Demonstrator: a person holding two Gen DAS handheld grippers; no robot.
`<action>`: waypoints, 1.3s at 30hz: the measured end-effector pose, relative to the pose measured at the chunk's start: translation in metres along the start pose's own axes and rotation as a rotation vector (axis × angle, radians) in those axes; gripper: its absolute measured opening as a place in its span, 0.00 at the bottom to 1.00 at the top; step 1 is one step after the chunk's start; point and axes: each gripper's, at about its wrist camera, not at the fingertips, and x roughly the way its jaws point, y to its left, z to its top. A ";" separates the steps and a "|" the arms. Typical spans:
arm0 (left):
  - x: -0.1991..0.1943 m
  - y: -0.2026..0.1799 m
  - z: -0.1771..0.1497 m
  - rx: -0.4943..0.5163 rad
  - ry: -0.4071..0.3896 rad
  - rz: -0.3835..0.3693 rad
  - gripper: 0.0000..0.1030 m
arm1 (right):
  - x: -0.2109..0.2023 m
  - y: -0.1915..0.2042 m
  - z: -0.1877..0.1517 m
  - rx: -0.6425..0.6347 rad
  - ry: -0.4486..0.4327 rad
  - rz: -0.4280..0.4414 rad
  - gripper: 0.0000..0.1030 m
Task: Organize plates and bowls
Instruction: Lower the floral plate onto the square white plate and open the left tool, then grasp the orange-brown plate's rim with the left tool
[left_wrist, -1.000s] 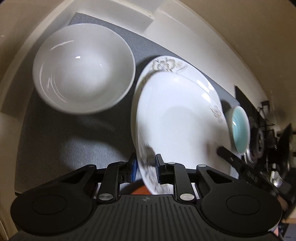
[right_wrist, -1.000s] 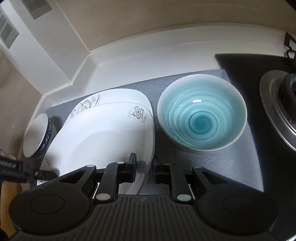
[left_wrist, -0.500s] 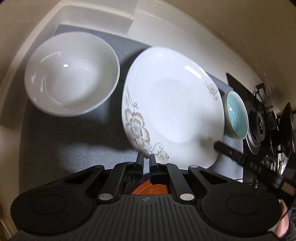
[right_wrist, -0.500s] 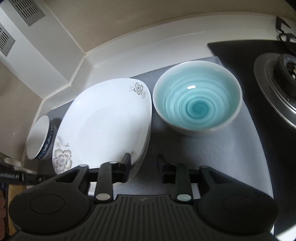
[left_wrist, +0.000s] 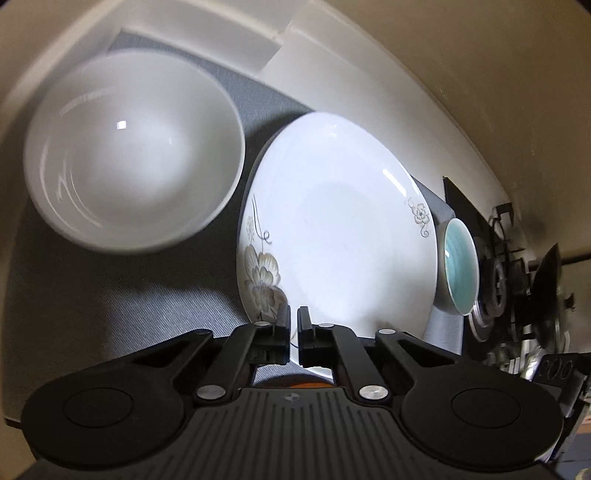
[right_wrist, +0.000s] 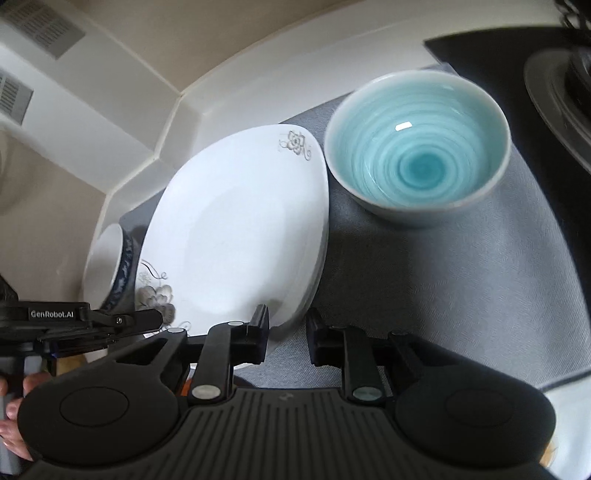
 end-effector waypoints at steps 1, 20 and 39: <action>0.001 0.001 -0.001 -0.009 0.004 -0.007 0.01 | 0.000 0.000 0.002 -0.013 0.004 0.000 0.22; -0.012 -0.027 -0.016 0.083 0.002 0.076 0.11 | -0.022 0.019 -0.018 -0.223 0.062 -0.077 0.52; -0.001 -0.062 -0.059 0.265 0.117 0.112 0.49 | -0.053 -0.009 -0.051 -0.272 0.087 -0.200 0.09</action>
